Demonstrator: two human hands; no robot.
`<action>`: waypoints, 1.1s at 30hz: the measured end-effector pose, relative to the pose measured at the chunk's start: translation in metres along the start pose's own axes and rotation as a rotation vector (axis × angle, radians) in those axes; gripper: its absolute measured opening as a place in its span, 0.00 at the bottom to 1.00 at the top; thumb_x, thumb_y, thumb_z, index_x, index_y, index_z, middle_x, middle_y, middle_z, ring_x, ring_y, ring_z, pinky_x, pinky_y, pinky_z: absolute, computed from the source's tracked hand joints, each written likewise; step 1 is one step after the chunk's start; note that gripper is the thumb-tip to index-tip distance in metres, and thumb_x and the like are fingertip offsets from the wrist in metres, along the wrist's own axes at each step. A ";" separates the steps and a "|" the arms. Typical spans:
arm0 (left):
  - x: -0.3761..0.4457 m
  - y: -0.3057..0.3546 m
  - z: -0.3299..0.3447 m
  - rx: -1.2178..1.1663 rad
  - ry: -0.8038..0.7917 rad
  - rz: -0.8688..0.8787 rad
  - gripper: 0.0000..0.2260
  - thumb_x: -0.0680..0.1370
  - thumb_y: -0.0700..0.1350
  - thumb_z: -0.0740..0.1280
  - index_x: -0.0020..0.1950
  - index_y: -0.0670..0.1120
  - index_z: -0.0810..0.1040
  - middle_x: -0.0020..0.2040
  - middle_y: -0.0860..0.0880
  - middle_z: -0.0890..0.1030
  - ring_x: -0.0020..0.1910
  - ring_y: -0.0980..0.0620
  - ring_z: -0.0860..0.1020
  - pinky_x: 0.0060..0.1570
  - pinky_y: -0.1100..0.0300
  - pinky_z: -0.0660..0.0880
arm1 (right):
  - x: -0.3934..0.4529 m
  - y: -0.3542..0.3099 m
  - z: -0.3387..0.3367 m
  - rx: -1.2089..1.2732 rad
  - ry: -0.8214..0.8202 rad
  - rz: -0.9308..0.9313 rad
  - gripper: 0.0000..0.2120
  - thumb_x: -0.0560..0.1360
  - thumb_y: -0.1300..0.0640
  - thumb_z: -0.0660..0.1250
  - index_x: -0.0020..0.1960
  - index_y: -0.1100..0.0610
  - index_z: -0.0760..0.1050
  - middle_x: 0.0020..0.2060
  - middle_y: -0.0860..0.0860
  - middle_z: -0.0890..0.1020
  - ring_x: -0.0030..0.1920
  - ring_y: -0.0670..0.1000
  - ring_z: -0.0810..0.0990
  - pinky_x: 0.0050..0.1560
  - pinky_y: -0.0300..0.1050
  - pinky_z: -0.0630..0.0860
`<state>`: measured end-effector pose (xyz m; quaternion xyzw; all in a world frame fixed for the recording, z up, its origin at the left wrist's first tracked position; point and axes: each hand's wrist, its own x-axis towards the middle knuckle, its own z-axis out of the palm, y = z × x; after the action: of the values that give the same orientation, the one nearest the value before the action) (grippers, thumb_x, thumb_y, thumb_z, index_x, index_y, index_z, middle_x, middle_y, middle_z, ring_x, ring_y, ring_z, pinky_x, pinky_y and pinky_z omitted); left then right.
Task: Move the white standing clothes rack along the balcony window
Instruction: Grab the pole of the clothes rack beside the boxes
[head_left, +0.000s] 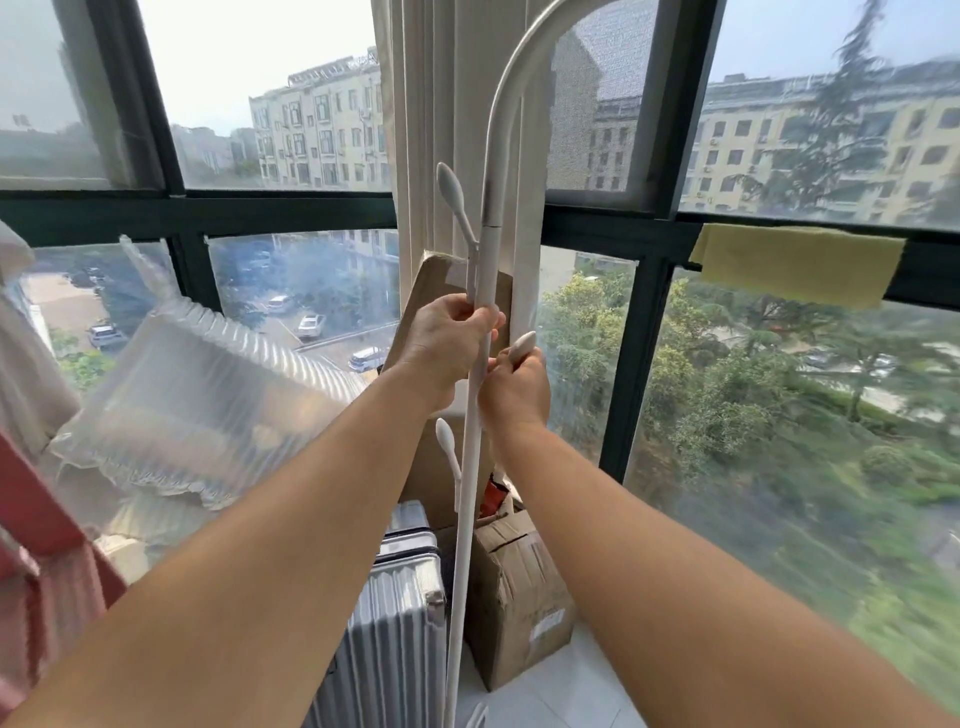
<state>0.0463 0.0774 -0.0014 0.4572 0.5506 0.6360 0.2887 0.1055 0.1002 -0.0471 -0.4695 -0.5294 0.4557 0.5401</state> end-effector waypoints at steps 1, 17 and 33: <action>-0.001 0.001 0.005 -0.002 -0.015 0.005 0.07 0.78 0.44 0.65 0.40 0.50 0.78 0.49 0.45 0.82 0.50 0.48 0.79 0.43 0.57 0.79 | 0.000 0.000 -0.005 -0.014 0.020 -0.016 0.05 0.79 0.57 0.54 0.51 0.55 0.67 0.35 0.47 0.73 0.35 0.45 0.72 0.42 0.46 0.69; -0.029 0.016 0.135 -0.029 -0.330 0.056 0.04 0.77 0.43 0.66 0.43 0.49 0.74 0.45 0.46 0.81 0.47 0.47 0.80 0.54 0.49 0.79 | 0.010 0.000 -0.141 0.006 0.362 -0.038 0.08 0.79 0.57 0.54 0.42 0.54 0.66 0.33 0.49 0.73 0.34 0.49 0.73 0.33 0.41 0.68; -0.046 0.019 0.209 -0.063 -0.556 0.096 0.05 0.77 0.42 0.66 0.44 0.51 0.73 0.43 0.46 0.81 0.43 0.48 0.80 0.45 0.57 0.80 | 0.017 0.010 -0.209 -0.100 0.606 -0.155 0.04 0.79 0.57 0.53 0.50 0.55 0.65 0.42 0.52 0.76 0.40 0.52 0.74 0.40 0.45 0.67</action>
<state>0.2557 0.1245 0.0002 0.6304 0.4081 0.5158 0.4123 0.3147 0.1135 -0.0547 -0.5681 -0.4002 0.2259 0.6827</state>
